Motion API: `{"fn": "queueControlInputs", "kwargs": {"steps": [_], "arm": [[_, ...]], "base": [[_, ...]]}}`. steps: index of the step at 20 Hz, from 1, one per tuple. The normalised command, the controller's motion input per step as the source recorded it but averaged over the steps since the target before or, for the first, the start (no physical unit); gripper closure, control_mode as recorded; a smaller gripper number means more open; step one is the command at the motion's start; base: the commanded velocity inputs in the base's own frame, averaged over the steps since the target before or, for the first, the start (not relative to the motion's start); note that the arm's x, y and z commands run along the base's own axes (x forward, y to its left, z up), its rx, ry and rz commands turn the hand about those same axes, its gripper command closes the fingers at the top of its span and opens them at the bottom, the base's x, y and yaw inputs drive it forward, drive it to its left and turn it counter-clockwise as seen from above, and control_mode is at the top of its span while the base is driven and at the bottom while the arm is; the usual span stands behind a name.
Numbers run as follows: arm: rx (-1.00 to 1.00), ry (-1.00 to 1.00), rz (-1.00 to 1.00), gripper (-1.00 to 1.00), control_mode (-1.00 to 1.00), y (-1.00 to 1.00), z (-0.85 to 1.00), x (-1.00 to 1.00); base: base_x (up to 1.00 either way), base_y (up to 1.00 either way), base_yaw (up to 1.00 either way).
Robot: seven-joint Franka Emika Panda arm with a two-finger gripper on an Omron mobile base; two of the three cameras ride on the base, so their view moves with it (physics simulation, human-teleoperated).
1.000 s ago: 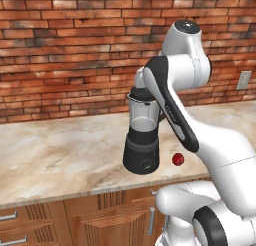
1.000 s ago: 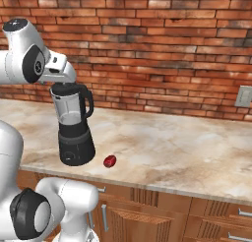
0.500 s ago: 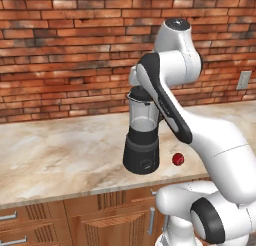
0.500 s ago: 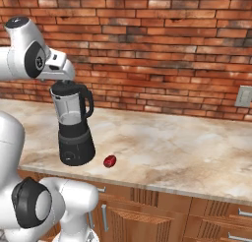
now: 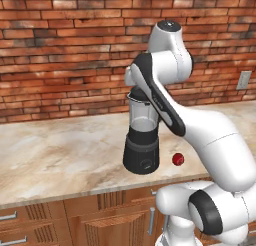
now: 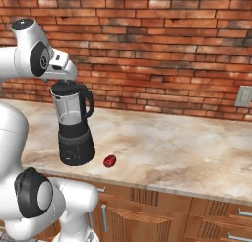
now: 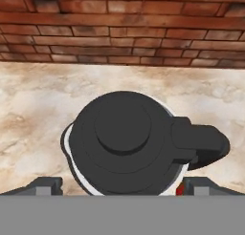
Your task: Open the blender lid, put the mango in the blender, close the lid, and start the blender.
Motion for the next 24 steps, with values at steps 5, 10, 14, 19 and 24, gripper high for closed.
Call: {"fn": "queueControlInputs", "kwargs": {"steps": [5, 10, 14, 19, 24], "arm": [[0.0, 0.0, 0.0, -1.0, -1.0, 0.07, -0.21, 0.19], [0.0, 0.0, 0.0, -1.0, -1.0, 0.0, -0.09, 0.2], [0.0, 0.0, 0.0, -1.0, -1.0, 0.0, -0.06, 0.18], [0.0, 0.02, 0.0, -1.0, -1.0, 0.0, -0.01, 0.21], [0.0, 0.02, 0.0, -1.0, -1.0, 0.0, -0.04, 0.13]], "base": [[0.0, 0.0, 0.0], [0.0, 0.0, 0.0], [0.0, 0.0, 0.0], [0.0, 0.0, 0.0], [0.0, 0.0, 0.0]]}}
